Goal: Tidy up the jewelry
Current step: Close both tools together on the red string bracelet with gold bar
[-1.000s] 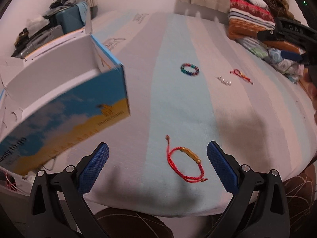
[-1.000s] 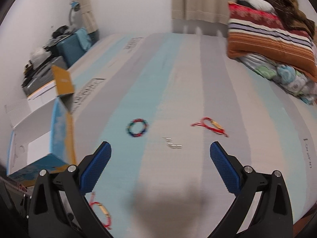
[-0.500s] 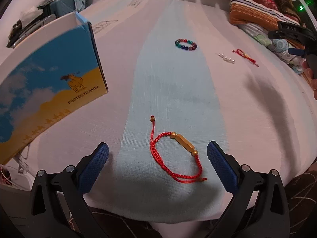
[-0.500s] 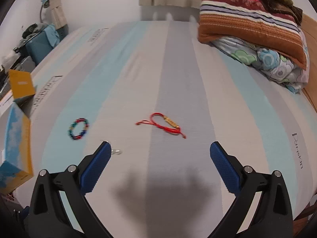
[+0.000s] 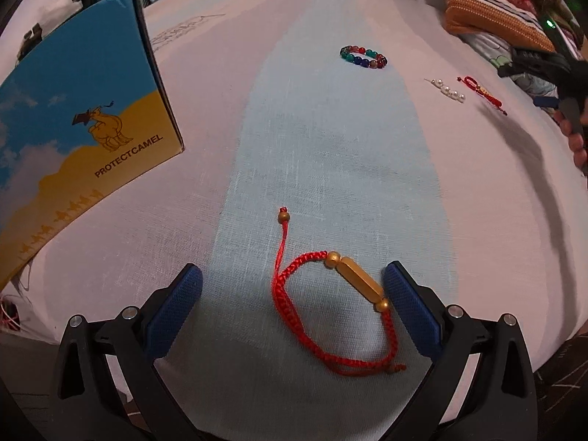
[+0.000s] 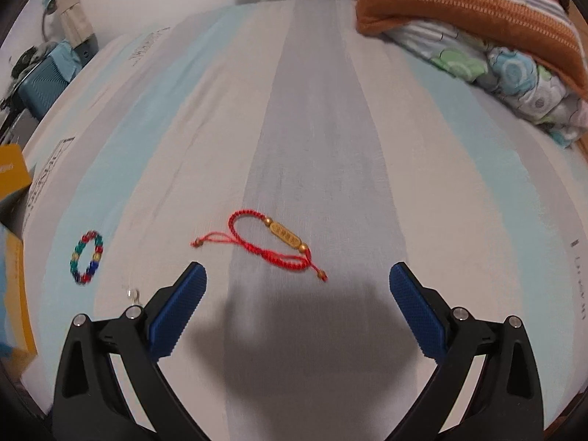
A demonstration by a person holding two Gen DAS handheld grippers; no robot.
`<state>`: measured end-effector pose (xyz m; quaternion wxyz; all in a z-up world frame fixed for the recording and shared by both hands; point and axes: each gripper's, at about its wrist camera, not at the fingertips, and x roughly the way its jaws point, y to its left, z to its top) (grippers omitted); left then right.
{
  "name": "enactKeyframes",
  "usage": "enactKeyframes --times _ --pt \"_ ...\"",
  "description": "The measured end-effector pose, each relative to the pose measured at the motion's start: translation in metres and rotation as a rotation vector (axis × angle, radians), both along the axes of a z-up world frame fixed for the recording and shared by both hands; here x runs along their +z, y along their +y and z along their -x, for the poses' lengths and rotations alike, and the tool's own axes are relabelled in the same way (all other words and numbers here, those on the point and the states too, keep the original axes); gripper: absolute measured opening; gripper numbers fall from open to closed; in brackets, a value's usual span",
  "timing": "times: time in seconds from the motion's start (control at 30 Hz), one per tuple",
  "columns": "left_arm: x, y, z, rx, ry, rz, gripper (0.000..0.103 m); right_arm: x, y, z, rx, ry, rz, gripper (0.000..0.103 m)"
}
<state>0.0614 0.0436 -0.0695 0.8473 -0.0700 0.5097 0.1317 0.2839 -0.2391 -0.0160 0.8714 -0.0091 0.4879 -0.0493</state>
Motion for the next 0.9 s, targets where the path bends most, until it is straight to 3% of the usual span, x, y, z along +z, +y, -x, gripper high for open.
enactKeyframes --times 0.33,0.47,0.63,0.83,0.9 --pt "-0.002 -0.001 0.0 0.015 -0.001 -0.017 0.097 -0.026 0.012 -0.036 0.011 0.074 0.033 0.095" --pt "-0.002 -0.002 0.002 0.016 -0.001 -0.024 0.092 -0.037 0.016 -0.041 0.023 0.091 0.042 0.09" --pt "-0.001 -0.005 0.004 0.004 0.02 -0.047 0.076 -0.049 0.014 -0.045 0.033 0.126 0.024 0.076" --pt "0.004 -0.004 0.003 0.004 0.038 -0.019 0.046 -0.05 0.009 -0.046 0.043 0.135 0.008 0.056" --pt "0.005 -0.004 0.003 -0.004 0.042 -0.02 0.035 -0.05 0.009 -0.045 0.046 0.137 0.01 0.045"
